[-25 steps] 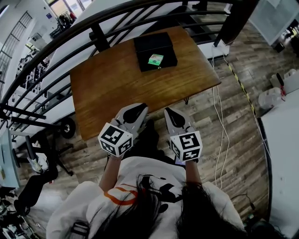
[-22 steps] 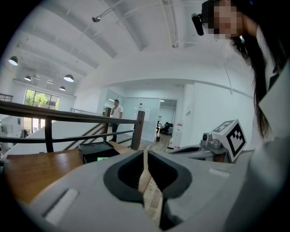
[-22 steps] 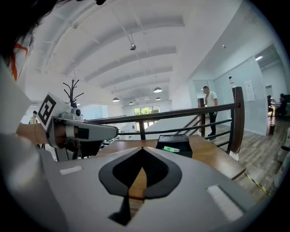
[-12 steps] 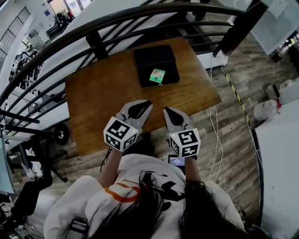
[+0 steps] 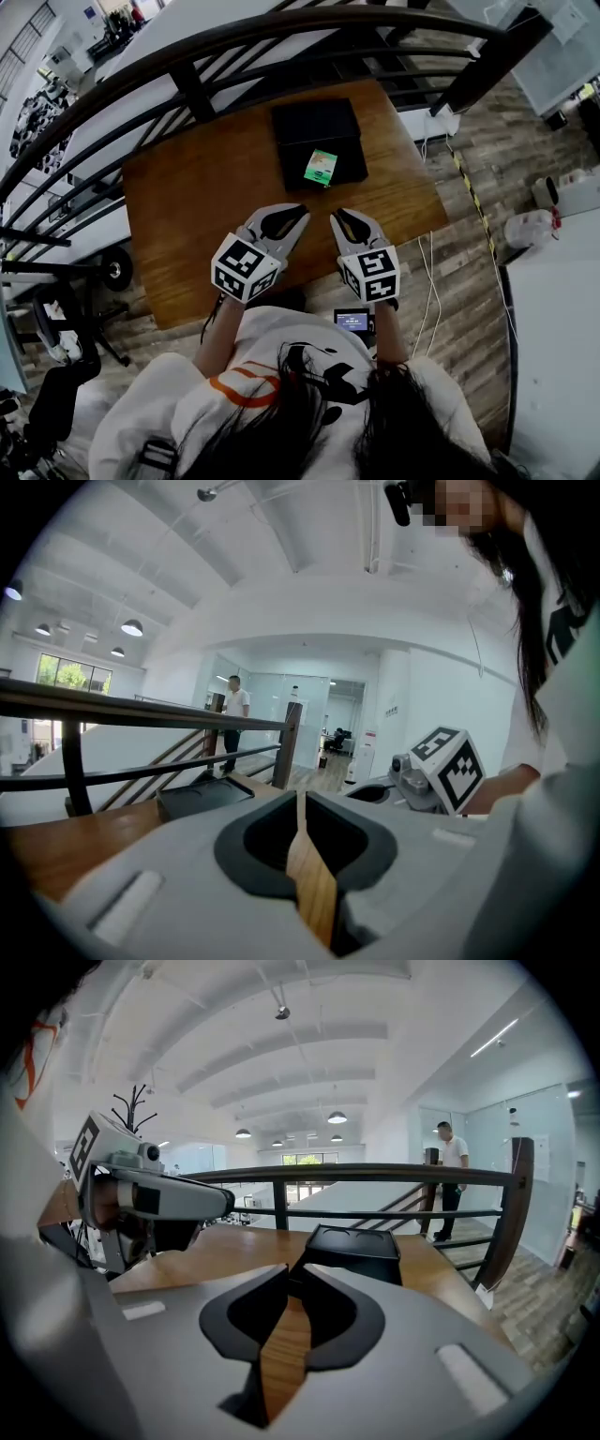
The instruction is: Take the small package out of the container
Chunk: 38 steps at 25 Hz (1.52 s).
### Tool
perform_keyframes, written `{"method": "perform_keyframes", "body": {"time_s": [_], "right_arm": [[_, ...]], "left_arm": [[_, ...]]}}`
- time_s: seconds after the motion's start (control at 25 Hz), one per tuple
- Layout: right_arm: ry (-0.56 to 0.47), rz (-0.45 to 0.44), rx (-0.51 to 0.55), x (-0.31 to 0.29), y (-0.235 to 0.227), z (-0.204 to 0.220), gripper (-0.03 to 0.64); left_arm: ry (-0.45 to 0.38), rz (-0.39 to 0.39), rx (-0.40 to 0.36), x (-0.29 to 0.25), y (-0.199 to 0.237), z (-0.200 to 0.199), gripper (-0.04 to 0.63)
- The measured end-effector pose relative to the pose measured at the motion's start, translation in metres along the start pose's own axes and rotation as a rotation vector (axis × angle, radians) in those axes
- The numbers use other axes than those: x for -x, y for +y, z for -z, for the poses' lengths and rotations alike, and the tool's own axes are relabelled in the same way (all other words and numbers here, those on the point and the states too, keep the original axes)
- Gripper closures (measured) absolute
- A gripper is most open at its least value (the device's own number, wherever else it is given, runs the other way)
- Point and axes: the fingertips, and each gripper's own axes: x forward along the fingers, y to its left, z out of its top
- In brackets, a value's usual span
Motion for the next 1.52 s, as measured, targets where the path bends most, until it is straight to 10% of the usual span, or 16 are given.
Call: {"method": "perform_keyframes", "body": {"time_s": [1.04,1.52], "right_arm": [[0.515,-0.183,0.576,-0.184,-0.051,0.065,0.204],[0.528,-0.169,0.677,-0.179,-0.054,0.068,0.359]], "left_arm": [[0.009,-0.071,0.134,0.004,0.062,0.017,0.575],[0.02,-0.082,0.127,0.002,0.061,0.019,0.575]]}}
